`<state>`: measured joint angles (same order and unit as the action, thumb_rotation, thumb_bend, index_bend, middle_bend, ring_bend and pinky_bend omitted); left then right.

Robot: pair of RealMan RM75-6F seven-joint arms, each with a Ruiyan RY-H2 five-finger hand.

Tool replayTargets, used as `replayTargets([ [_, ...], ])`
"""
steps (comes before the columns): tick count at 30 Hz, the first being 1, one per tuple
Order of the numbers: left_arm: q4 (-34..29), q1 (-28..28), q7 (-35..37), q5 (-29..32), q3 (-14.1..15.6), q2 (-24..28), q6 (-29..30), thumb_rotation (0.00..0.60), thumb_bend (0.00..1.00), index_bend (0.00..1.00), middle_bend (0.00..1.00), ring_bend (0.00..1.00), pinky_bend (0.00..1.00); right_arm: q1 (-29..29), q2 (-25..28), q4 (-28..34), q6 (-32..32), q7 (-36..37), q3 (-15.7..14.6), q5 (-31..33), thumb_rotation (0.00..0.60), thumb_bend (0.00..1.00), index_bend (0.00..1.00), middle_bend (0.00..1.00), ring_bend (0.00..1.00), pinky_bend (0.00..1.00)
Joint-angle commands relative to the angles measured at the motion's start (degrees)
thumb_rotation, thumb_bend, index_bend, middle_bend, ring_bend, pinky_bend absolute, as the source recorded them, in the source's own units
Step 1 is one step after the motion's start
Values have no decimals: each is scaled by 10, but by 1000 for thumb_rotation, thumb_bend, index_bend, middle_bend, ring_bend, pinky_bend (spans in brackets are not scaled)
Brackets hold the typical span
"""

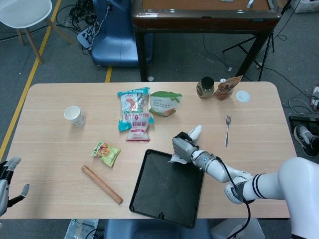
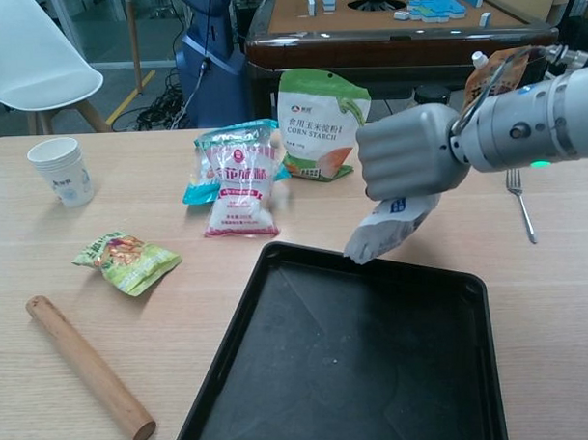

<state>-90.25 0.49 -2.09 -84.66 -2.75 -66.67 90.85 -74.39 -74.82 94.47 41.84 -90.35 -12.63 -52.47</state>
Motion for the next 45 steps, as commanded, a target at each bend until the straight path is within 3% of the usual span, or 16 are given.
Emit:
replayTargets([
  [1, -1, -1, -1, -1, 0, -1, -1, 600, 287, 120, 135, 110, 74, -11, 28, 26, 13, 17, -1, -13, 600, 1000, 982, 937, 819, 928],
  [8, -5, -4, -5, -5, -1, -1, -1, 600, 288, 120, 135, 110, 73, -14, 39, 42, 15, 36, -16, -29, 600, 1000, 982, 937, 820, 928],
  [14, -6, -2, -5, -6, 0, 1, 0, 600, 288, 120, 135, 110, 74, 27, 28, 12, 37, 134, -11, -82, 600, 1000, 982, 939, 821, 928],
  [23, -14, -6, -12, -9, -1, 2, -3, 600, 288, 120, 135, 110, 74, 148, -8, -87, 138, 402, 13, -206, 600, 1000, 982, 939, 821, 928],
  [30, -26, -14, -27, -14, -1, 1, -11, 600, 288, 120, 135, 110, 74, 239, -72, -189, 223, 685, 76, -229, 600, 1000, 982, 939, 821, 928],
  [35, -33, -15, -35, -15, -1, 4, -12, 600, 287, 120, 135, 110, 74, 279, -117, -257, 242, 854, 117, -226, 600, 1000, 982, 938, 820, 928],
  [45, -38, -18, -43, -13, 1, 2, -19, 600, 287, 120, 135, 110, 74, 317, -205, -369, 228, 1090, 153, -245, 600, 1000, 982, 918, 806, 923],
])
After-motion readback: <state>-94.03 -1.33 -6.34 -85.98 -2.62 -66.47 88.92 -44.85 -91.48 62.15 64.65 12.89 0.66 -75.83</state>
